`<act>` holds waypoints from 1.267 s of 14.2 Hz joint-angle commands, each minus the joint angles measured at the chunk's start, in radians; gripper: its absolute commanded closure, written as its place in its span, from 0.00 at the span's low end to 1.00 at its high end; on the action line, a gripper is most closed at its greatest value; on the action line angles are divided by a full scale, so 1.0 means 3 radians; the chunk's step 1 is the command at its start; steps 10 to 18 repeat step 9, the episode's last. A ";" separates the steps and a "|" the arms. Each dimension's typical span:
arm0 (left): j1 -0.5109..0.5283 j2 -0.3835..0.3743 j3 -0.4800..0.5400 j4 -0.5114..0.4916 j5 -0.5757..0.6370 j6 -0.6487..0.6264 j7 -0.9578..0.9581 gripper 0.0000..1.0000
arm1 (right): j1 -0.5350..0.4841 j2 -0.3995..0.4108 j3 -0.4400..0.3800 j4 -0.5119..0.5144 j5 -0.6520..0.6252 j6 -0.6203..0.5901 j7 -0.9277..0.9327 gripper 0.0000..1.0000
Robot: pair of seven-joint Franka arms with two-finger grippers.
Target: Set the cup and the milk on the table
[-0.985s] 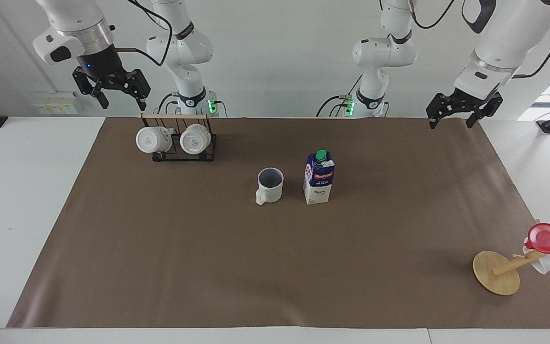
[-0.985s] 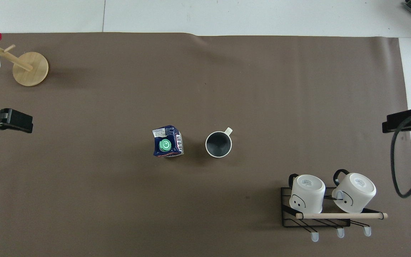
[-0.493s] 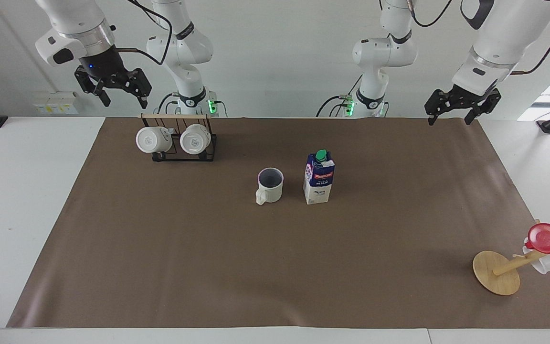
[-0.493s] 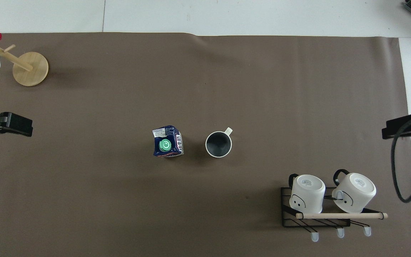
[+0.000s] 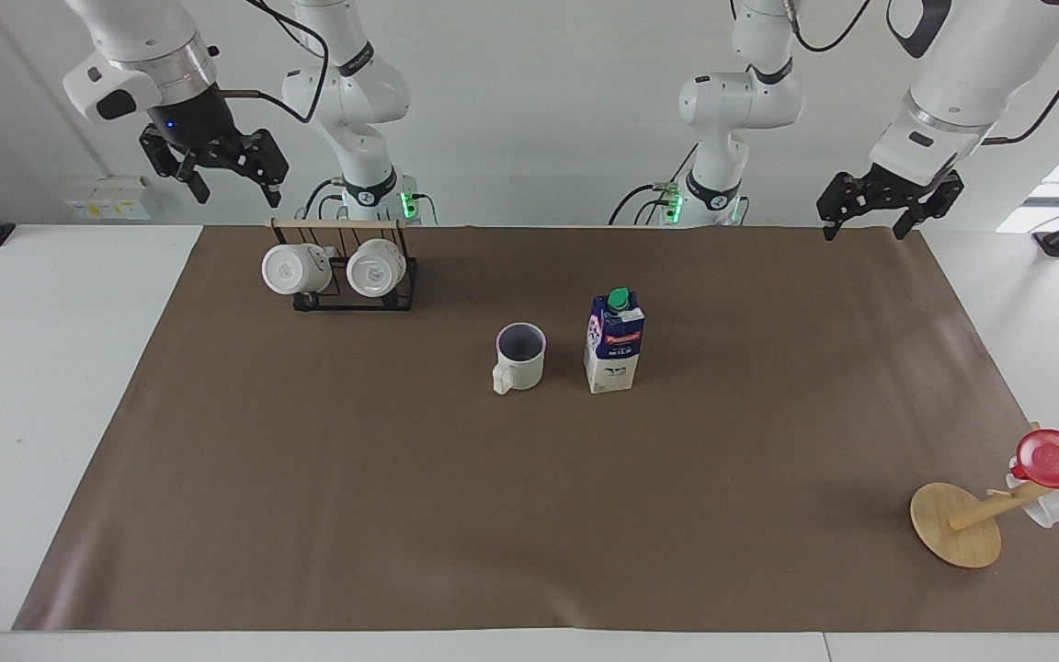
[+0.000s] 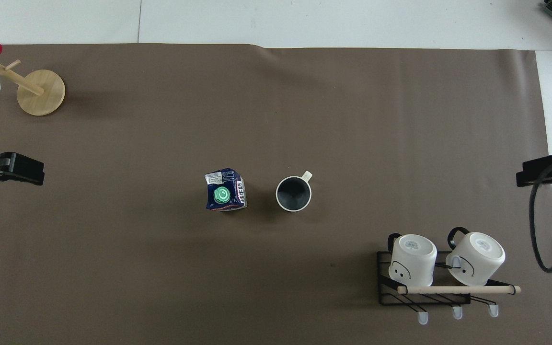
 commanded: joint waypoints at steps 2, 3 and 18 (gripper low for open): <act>0.0043 -0.0073 -0.0003 -0.0073 -0.0025 -0.0022 0.0021 0.00 | -0.0041 -0.0020 0.0005 0.0015 0.0070 -0.0012 -0.0092 0.00; 0.0043 -0.0073 0.0012 -0.0073 -0.0030 -0.0022 0.0021 0.00 | -0.0041 -0.0020 0.0005 0.0010 0.0070 -0.0012 -0.0092 0.00; 0.0043 -0.0073 0.0012 -0.0073 -0.0030 -0.0027 0.0016 0.00 | -0.0041 -0.0020 0.0005 0.0015 0.0070 -0.0012 -0.0092 0.00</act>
